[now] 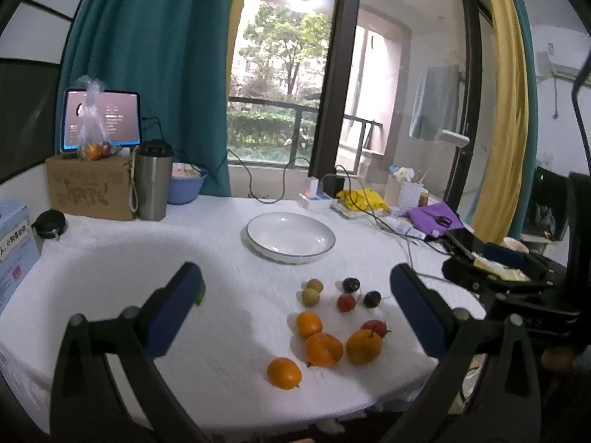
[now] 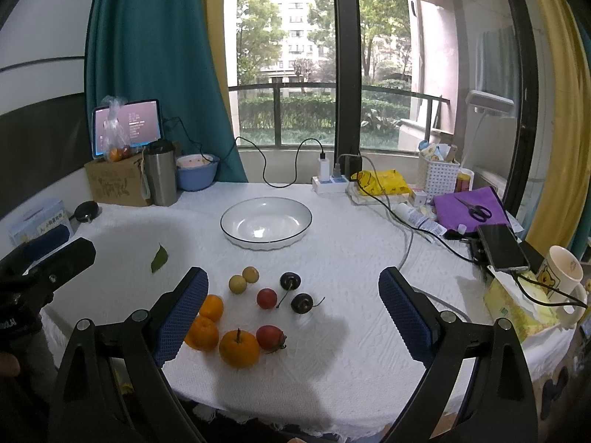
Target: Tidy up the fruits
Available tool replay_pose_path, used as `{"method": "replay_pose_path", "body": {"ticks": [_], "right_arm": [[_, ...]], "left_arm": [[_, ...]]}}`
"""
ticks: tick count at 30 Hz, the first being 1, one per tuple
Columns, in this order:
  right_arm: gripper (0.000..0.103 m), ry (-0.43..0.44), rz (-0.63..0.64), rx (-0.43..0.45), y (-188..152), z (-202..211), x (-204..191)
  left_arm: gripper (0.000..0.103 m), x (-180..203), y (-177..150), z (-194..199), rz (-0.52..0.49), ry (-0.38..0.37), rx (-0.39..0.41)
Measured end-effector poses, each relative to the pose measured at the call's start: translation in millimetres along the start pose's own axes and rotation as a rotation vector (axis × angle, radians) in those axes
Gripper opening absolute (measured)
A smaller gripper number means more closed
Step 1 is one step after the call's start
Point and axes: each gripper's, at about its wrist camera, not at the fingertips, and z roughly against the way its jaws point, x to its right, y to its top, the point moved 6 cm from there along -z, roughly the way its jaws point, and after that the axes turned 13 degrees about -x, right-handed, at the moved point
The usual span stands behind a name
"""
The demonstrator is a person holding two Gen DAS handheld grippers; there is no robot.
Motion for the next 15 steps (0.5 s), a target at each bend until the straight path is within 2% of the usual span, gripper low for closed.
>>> {"method": "replay_pose_path", "body": {"ticks": [10, 15], "right_arm": [[0.096, 0.026, 0.010, -0.057, -12.6, -23.0, -6.2], [0.094, 0.060, 0.039, -0.128, -25.5, -45.0, -14.0]], "left_arm": [[0.103, -0.3, -22.0, -26.2, -0.040, -0.007, -0.117], [0.102, -13.8, -40.4, -52.7, -0.023, -0.010, -0.227]]}}
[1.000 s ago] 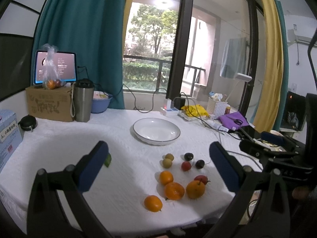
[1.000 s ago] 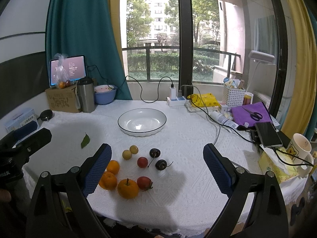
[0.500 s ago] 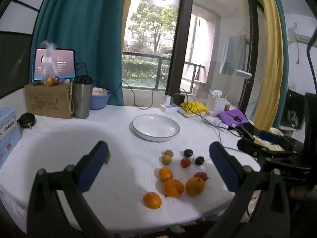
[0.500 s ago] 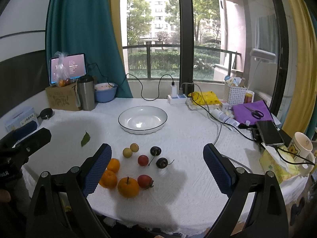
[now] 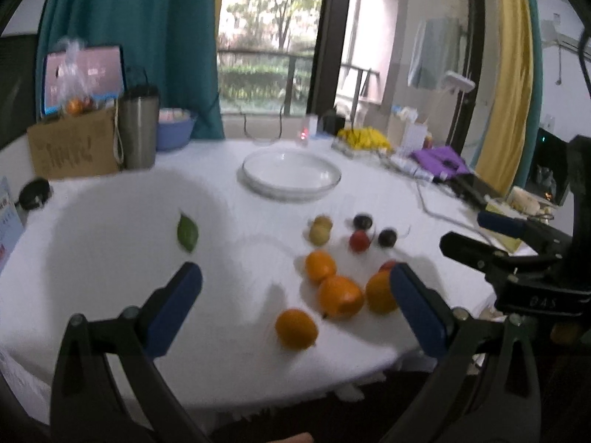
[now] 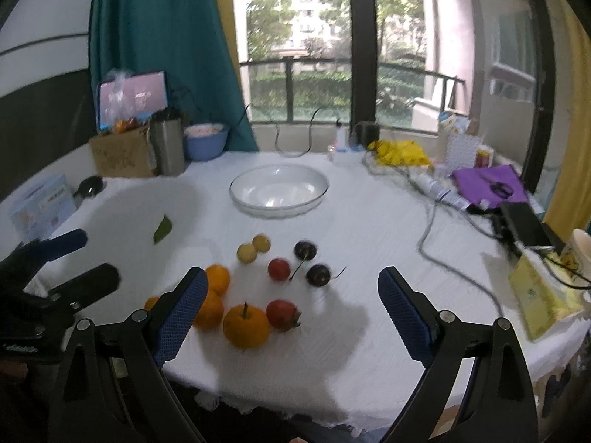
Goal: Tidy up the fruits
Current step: 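Grasp a small orange with the left gripper while the right gripper grasps the stemmed orange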
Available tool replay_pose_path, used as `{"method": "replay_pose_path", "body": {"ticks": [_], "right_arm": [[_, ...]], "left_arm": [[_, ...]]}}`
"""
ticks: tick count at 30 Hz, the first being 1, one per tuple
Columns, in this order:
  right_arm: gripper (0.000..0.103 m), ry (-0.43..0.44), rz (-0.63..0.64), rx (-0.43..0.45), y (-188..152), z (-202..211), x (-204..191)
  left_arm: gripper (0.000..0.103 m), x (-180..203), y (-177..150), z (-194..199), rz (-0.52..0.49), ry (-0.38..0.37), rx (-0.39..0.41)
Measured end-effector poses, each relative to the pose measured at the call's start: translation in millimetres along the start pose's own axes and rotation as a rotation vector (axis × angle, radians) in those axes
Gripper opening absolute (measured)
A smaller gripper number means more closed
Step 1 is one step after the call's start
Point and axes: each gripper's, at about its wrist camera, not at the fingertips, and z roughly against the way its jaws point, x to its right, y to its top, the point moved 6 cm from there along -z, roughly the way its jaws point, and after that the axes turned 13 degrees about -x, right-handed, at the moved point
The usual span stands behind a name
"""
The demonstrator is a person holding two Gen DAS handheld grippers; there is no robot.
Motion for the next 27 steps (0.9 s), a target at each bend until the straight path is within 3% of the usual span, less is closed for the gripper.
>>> {"method": "replay_pose_path", "body": {"ticks": [5, 12, 21, 22, 27], "right_arm": [[0.085, 0.031, 0.013, -0.078, -12.9, -25.6, -6.9], [0.071, 0.078, 0.004, -0.155, -26.3, -49.9, -8.9], [0.051, 0.138, 0.070, -0.226, -33.8, -73.1, -30.0], [0.047, 0.141, 0.078, -0.234, -34.1, -75.1, -31.6], [0.046, 0.137, 0.105, -0.224, -30.8, -77.8, -33.9]], "left_arm": [[0.101, -7.5, -17.5, -28.7, 0.011, -0.016, -0.100], [0.073, -8.7, -35.0, -56.6, 0.011, -0.056, -0.202], [0.040, -4.1, -34.9, -69.4, -0.025, -0.063, -0.248], [0.038, -3.7, -34.6, -69.6, -0.031, -0.063, -0.248], [0.037, -2.1, -32.8, -70.2, -0.033, -0.059, -0.250]]}}
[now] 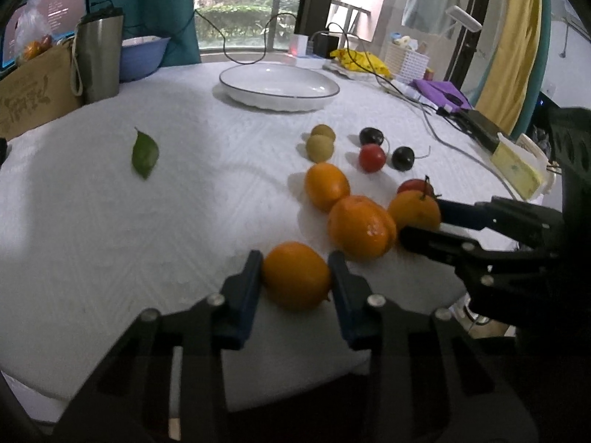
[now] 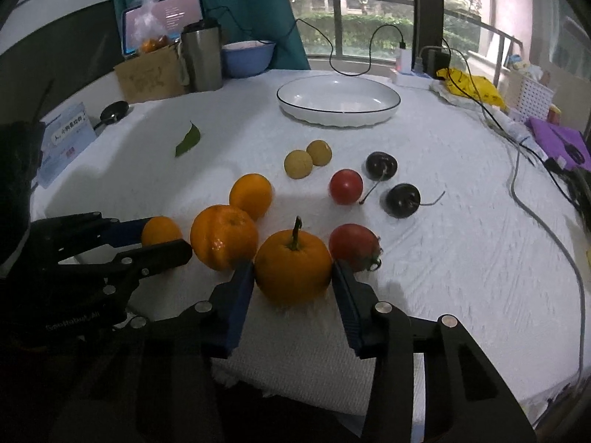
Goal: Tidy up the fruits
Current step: 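Grasp a small orange with the left gripper while the right gripper grasps the stemmed orange, then lift and carry both held oranges over the white plate with both grippers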
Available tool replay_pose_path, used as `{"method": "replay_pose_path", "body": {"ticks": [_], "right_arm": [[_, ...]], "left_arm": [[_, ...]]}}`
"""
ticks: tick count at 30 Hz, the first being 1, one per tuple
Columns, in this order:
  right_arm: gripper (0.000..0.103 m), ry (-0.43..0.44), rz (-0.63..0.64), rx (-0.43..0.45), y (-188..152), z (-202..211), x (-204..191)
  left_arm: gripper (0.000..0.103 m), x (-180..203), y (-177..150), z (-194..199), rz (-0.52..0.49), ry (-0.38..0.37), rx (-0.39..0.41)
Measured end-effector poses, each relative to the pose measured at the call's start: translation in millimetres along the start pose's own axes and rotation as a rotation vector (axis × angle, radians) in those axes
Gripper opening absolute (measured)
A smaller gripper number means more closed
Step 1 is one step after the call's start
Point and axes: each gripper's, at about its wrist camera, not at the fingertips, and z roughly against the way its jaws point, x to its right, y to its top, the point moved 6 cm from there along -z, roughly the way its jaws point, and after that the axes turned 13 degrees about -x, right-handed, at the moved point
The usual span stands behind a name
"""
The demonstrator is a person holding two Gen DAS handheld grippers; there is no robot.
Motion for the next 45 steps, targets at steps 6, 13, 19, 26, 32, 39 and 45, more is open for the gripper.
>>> {"method": "replay_pose_path", "body": {"ticks": [6, 13, 19, 26, 32, 39, 45], "right_arm": [[0.045, 0.019, 0.004, 0.034, 5.7, 9.9, 1.3], [0.045, 0.032, -0.008, 0.084, 24.4, 25.6, 3.6], [0.045, 0.031, -0.022, 0.121, 46.5, 34.3, 8.7], [0.045, 0.022, -0.035, 0.148, 72.0, 33.7, 20.2], [0.045, 0.005, -0.050, 0.165, 93.1, 32.5, 35.5], [0.045, -0.009, -0.056, 0.182, 124.1, 26.4, 52.3], [0.045, -0.015, -0.044, 0.195, 152.3, 16.9, 62.0]], "left_arm": [[0.037, -6.3, 7.9, 5.4, 0.009, 0.001, 0.014], [0.037, -11.6, 26.7, 15.8, 0.013, -0.007, 0.049], [0.037, -18.1, 51.2, 22.9, 0.007, -0.011, 0.081], [0.037, -20.1, 80.4, 25.3, -0.001, -0.026, 0.117], [0.037, -23.5, 105.1, 20.2, -0.003, -0.032, 0.131], [0.037, -31.5, 137.2, 12.4, -0.004, -0.034, 0.150], [0.037, -37.6, 165.2, 2.8, 0.001, -0.044, 0.163]]}}
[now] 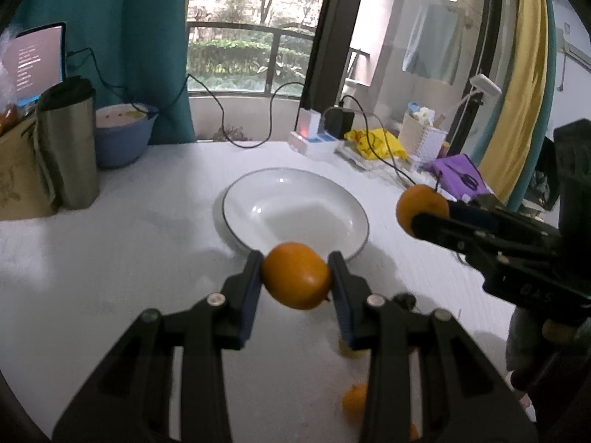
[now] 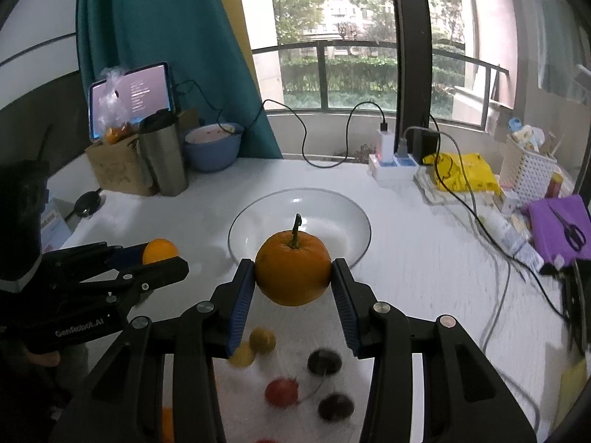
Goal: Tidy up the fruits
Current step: 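Lift and carry both held oranges over the white plate with both grippers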
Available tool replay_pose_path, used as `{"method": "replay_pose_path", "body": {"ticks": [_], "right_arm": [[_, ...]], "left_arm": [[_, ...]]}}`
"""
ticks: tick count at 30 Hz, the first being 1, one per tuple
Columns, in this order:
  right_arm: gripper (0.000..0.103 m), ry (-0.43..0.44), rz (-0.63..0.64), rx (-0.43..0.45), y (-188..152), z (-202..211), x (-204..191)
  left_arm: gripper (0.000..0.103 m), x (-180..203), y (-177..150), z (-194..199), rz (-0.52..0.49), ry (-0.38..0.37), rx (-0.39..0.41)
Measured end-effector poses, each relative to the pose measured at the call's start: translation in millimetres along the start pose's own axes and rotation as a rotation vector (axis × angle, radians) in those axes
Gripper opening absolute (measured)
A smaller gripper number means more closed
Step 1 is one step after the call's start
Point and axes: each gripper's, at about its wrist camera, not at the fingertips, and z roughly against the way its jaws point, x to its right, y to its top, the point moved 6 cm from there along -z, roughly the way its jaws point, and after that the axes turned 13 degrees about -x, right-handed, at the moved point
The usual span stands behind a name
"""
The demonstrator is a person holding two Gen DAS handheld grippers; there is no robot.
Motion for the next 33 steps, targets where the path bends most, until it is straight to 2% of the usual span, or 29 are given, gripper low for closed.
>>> {"method": "replay_pose_path", "body": {"ticks": [18, 28, 33], "right_arm": [[0.045, 0.005, 0.018, 0.000, 53.4, -49.5, 24.5], [0.045, 0.038, 0.004, -0.040, 77.3, -87.6, 31.3], [0.045, 0.060, 0.010, -0.100, 88.6, -116.2, 31.2]], "left_arm": [[0.037, -18.8, 55.7, -42.5, -0.002, -0.005, 0.002], [0.037, -30.8, 72.5, -84.1, 0.017, -0.017, -0.061], [0.037, -39.7, 77.8, -105.9, 0.028, -0.039, -0.111]]}}
